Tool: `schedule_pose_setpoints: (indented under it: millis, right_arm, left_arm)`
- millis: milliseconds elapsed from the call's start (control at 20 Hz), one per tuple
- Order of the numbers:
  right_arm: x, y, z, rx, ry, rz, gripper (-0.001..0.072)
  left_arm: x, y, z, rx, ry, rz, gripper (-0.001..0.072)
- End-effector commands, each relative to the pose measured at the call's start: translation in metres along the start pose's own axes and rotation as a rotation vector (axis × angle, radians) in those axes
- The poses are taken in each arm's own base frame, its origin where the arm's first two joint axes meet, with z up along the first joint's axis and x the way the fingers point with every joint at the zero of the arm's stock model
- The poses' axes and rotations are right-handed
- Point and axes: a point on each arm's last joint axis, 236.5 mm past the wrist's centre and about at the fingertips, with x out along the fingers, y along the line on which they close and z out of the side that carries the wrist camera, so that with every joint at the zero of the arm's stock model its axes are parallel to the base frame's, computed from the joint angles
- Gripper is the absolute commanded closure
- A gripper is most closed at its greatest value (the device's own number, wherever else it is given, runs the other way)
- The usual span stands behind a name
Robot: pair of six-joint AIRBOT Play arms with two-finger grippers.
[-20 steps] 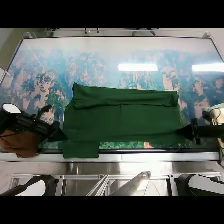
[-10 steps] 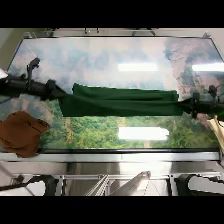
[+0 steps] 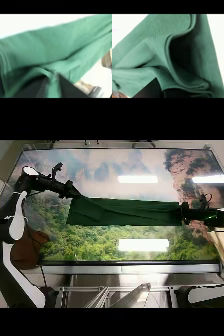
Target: Fold the shirts.
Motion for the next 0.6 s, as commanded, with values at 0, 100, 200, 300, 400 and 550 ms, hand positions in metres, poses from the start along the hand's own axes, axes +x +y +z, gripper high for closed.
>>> schedule_pose_setpoints:
  millis: [0, 100, 200, 300, 400, 550]
  right_arm:
    - [-0.001, -0.002, 0.000, -0.044, 0.017, 0.002, 0.0680]
    - [-0.016, 0.008, 0.006, -0.078, 0.027, 0.032, 0.0450]
    - [-0.040, 0.008, 0.021, -0.170, 0.026, 0.016, 0.0427]
    - [-0.059, -0.009, 0.047, -0.228, -0.026, -0.085, 0.0115]
    - [-0.065, -0.023, 0.059, -0.243, -0.060, -0.153, 0.0069]
    - [-0.043, -0.030, 0.045, -0.228, 0.008, -0.147, 0.0068]
  left_arm:
    - [0.004, -0.007, 0.023, 0.026, -0.045, -0.044, -0.0013]
    - [-0.012, -0.026, 0.034, -0.005, -0.109, -0.150, -0.0002]
    - [-0.035, -0.035, 0.042, -0.033, -0.165, -0.217, -0.0001]
    - [-0.057, -0.032, 0.038, -0.044, -0.175, -0.221, 0.0000]
    - [-0.068, -0.038, 0.025, -0.039, -0.139, -0.237, 0.0000]
    - [-0.060, -0.062, 0.009, 0.000, -0.061, -0.266, 0.0000]
